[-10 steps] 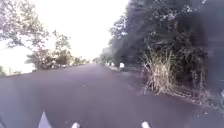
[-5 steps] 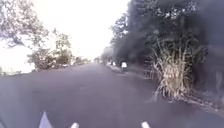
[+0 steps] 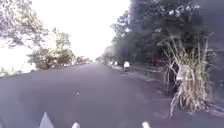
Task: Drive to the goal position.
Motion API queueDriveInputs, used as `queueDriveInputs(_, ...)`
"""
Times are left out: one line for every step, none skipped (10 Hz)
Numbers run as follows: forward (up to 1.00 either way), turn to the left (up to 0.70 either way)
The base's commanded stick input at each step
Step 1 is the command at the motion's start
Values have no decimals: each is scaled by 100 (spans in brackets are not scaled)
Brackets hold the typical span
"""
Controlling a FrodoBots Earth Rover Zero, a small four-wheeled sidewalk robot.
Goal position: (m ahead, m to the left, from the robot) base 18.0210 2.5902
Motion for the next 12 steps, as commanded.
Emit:
queueDriveInputs(85,0)
queueDriveInputs(85,0)
queueDriveInputs(85,0)
queueDriveInputs(85,0)
queueDriveInputs(85,0)
queueDriveInputs(85,0)
queueDriveInputs(85,0)
queueDriveInputs(85,0)
queueDriveInputs(85,0)
queueDriveInputs(85,0)
queueDriveInputs(85,0)
queueDriveInputs(85,0)
